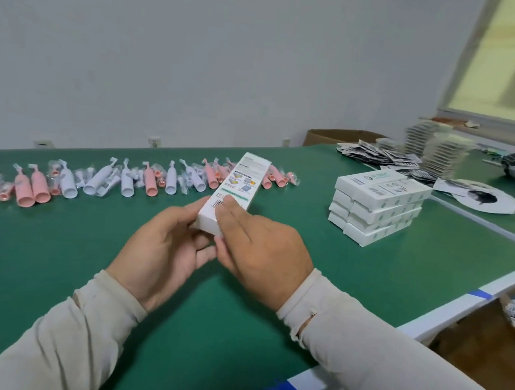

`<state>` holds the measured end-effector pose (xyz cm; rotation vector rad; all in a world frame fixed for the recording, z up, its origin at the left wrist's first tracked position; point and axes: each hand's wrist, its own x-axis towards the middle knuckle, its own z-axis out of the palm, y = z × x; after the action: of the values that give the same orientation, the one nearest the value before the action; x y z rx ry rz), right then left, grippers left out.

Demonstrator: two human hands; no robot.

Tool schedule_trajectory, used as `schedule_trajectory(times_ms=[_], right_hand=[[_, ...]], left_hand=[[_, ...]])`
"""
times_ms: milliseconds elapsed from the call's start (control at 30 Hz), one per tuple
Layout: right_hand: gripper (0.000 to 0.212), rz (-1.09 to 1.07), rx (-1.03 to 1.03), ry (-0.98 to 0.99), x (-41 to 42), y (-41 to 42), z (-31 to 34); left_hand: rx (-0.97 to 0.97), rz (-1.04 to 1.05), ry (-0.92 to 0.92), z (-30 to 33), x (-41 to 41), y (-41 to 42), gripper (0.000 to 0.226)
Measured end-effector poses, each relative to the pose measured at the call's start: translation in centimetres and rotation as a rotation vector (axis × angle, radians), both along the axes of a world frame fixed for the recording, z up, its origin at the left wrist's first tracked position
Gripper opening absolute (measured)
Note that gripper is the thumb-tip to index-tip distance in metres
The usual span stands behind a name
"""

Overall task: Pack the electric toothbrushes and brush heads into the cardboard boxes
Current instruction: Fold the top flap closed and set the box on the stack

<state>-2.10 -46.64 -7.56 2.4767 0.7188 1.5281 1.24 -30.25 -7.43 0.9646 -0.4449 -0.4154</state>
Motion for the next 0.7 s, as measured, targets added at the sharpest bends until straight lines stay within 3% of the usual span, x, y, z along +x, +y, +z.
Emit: schedule_trajectory(times_ms=[100,233,367,467,700], right_hand=[[0.031,-0.004,0.019,-0.061,1.0,-1.4,1.0],[0.029,-0.273,0.056,-0.095,3.3,-5.4,4.7],[0.019,-0.592,0.132,0.076,5.7,-11.4,7.7],[0.021,-0.805,0.223,0.197,7.0,-15.3,8.2],[0.020,-1.000,0.192,0.317,8.1,-17.2,7.0]], left_hand=[[-0.048,0.071,0.088,-0.9,0.4,0.1,0.061],[0.078,0.273,0.142,-3.1,1.1,1.2,0.039],[0.126,0.323,0.092,-3.7,1.4,2.7,0.045],[0.145,0.347,0.097,-3.6,1.5,3.1,0.033],[0.206,0.365,0.105,-3.3,1.1,2.7,0.030]])
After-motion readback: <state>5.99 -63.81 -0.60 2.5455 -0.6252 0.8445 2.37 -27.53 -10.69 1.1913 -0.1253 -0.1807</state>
